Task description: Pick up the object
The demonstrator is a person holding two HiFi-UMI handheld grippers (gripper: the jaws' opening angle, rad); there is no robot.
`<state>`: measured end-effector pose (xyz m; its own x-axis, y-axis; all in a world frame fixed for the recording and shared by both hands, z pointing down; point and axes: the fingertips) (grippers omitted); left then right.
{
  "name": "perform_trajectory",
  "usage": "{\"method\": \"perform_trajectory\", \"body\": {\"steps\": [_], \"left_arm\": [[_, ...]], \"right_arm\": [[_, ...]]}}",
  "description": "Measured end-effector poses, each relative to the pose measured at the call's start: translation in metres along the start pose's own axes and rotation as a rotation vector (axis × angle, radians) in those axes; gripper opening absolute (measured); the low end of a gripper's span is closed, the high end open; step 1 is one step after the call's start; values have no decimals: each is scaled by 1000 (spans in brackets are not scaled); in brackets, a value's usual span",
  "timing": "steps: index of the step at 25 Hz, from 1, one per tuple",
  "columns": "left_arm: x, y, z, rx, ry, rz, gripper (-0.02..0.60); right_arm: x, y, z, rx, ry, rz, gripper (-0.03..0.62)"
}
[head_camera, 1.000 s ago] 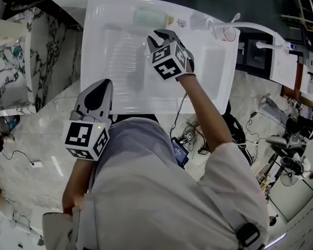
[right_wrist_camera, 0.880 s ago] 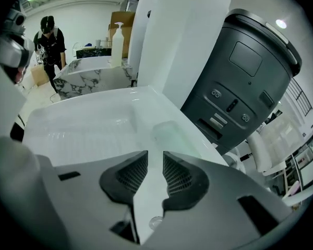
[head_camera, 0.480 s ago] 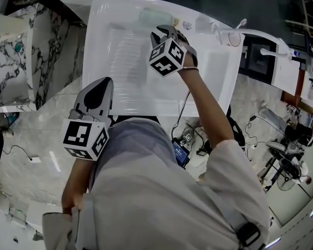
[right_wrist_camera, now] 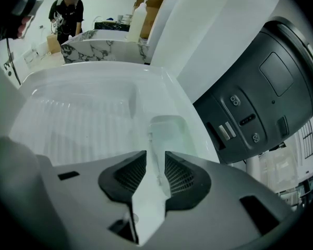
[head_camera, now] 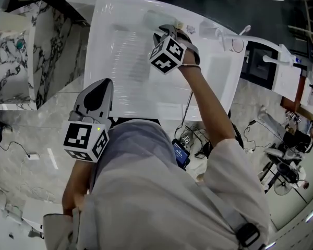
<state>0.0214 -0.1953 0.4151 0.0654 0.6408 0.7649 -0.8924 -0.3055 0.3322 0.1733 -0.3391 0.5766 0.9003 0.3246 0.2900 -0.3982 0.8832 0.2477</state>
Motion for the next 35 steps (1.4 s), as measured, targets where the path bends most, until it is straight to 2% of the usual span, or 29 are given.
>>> {"method": "perform_trajectory", "body": {"steps": [4, 11, 15, 25, 35], "left_arm": [[0, 3, 1, -10, 2, -7, 6], [-2, 7, 4, -18, 1, -16, 6], [-6, 7, 5, -19, -5, -15, 6], [-6, 8, 3, -19, -1, -14, 6], [-5, 7, 0, -14, -5, -17, 6]], "right_arm": [[2, -2, 7, 17, 39, -68, 114], [-1, 3, 16, -9, 42, -89, 112], [0, 3, 19, 2, 67, -136, 112], [-5, 4, 19, 21, 72, -144, 55], [-1, 9, 19, 23, 94, -154, 47]]}}
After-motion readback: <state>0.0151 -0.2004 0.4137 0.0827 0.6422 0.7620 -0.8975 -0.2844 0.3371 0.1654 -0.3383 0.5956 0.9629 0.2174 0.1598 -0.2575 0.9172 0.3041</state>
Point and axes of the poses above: the fingertips, and each gripper's own axes: z forward along the fingers, y to its left, x out of its underside, and after that the axes turned 8 degrees about -x, right-handed
